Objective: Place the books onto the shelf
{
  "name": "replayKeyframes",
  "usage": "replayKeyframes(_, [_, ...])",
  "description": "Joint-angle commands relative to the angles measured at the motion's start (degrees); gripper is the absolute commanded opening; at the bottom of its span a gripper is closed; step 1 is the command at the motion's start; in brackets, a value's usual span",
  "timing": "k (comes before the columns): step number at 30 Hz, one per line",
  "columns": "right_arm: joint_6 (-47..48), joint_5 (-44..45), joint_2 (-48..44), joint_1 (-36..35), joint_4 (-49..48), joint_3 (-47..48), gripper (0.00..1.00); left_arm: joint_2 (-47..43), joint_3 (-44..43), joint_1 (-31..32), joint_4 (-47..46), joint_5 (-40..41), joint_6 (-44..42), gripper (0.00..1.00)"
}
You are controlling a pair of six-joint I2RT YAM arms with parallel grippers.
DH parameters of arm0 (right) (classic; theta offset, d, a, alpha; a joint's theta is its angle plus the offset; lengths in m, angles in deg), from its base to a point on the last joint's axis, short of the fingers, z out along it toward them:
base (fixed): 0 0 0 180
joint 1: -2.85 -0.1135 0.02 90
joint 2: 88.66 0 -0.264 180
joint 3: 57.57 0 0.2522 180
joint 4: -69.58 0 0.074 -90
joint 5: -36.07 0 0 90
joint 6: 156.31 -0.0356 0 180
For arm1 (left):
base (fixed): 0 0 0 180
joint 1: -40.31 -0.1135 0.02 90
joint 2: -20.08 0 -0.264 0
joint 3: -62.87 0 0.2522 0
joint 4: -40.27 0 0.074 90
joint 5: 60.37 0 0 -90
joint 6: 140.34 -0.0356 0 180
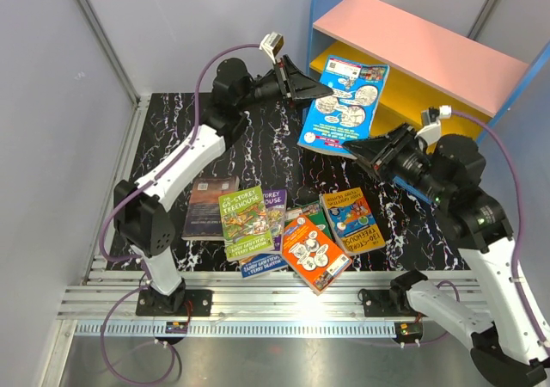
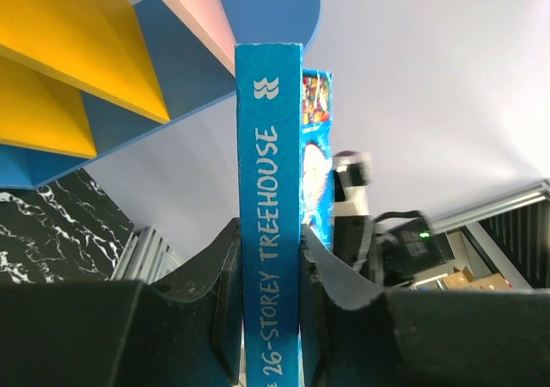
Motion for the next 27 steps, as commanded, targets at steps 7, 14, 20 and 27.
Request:
replayKeyframes(7, [18.9,16.4,9.9,0.1,11.9,30.3,0.0,-2.9,-6.0,-0.5,8.4,-0.8,-9.8,0.38])
replayKeyframes(14, [27.2,21.8,20.1,0.1,16.7,46.4,0.0,-6.7,-1.0,-1.9,10.4,0.4,-13.5,0.99])
replayKeyframes(20, [28.8,23.1,29.7,1.0,15.9,54.3,0.0,-14.5,8.9,-5.0,12.3,1.7,-15.8,0.99])
replayKeyframes(27, [18.5,10.8,40.3,15.5,2.7,57.1,0.0,-25.4,19.5,-5.4,19.9,4.0,-21.4,0.99])
